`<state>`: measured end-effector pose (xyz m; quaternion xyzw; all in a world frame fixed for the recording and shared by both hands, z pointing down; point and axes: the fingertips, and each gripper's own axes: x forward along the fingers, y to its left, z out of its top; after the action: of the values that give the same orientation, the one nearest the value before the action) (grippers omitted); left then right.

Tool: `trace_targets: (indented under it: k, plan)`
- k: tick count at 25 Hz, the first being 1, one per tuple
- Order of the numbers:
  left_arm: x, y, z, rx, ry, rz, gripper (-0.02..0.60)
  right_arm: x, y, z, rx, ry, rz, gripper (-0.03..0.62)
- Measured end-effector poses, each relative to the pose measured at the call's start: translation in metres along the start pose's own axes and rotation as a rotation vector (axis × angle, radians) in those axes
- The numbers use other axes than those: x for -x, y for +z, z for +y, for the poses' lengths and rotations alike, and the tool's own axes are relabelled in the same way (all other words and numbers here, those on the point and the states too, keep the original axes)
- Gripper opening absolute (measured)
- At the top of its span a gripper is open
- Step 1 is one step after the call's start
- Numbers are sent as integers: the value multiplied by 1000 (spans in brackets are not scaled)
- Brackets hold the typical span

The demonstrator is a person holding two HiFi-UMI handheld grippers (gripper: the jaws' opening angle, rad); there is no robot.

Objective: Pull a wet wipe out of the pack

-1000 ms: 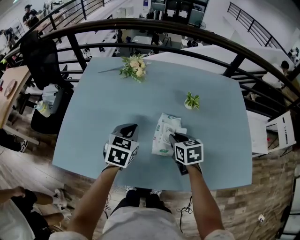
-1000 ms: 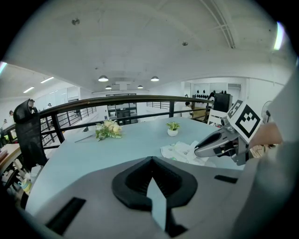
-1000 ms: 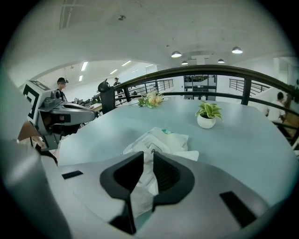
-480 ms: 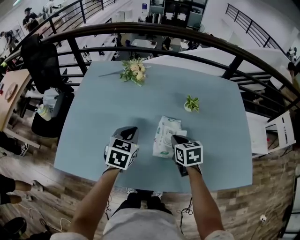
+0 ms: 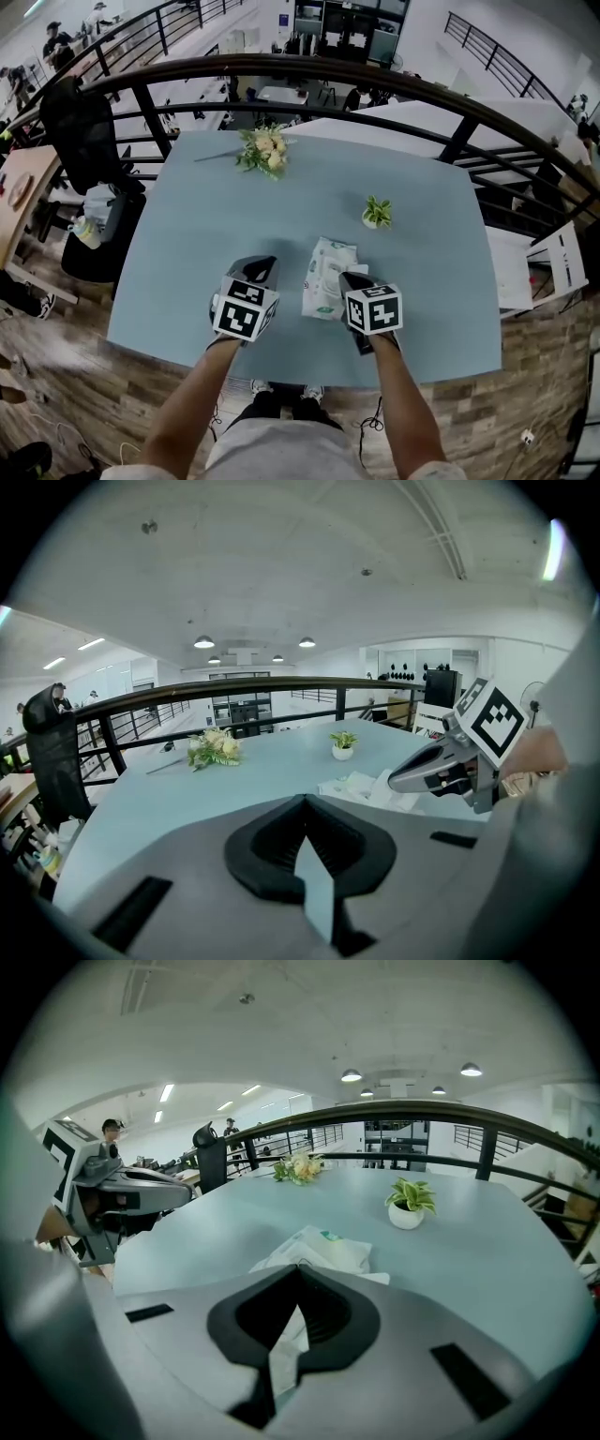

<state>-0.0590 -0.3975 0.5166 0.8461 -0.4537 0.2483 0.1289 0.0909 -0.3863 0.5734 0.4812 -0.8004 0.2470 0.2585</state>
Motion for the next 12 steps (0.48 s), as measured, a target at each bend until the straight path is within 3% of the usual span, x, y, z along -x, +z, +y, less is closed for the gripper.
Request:
trace_targets:
  k: [12]
  plan:
    - [2,20,-5,-14,3,-30,-8,12,20,-2,19,-2,-43,5]
